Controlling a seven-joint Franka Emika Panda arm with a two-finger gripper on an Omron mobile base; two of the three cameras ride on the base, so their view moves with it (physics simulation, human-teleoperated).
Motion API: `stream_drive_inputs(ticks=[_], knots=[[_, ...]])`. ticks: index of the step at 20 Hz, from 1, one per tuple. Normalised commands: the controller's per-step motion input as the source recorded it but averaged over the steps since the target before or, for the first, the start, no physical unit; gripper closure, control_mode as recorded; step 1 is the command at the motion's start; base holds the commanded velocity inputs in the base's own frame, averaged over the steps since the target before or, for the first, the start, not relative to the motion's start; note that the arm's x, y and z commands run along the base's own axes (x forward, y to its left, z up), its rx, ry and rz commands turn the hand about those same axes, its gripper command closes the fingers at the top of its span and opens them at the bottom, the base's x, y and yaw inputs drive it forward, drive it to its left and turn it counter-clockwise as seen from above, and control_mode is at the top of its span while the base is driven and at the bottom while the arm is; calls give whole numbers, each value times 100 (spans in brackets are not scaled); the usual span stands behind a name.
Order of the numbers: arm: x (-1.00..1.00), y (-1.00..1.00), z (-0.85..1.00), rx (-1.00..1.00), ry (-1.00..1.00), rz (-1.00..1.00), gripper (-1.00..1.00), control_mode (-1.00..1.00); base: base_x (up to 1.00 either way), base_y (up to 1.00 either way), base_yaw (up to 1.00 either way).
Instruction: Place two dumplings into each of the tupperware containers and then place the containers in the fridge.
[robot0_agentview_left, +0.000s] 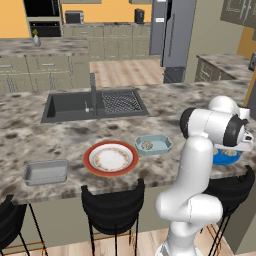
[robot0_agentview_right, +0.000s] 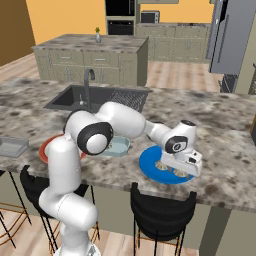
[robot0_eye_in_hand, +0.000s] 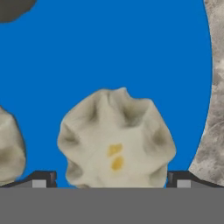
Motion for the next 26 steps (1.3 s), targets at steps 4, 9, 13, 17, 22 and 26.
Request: stream_drive_inputs(ticks=[4, 9, 13, 17, 22, 26], knots=[[9, 0, 0, 0, 0, 0, -100, -100, 0, 0, 0], [16, -2, -2, 0, -2, 0, -100, -100, 0, 0, 0], [20, -5, -15, 0, -1, 0, -100, -100, 0, 0, 0], [1, 0, -30, 0, 0, 0, -100, -100, 0, 0, 0], [0, 0, -15, 0, 0, 0, 100, -100, 0, 0, 0], [-4, 0, 35, 0, 0, 0, 100, -100, 0, 0, 0]])
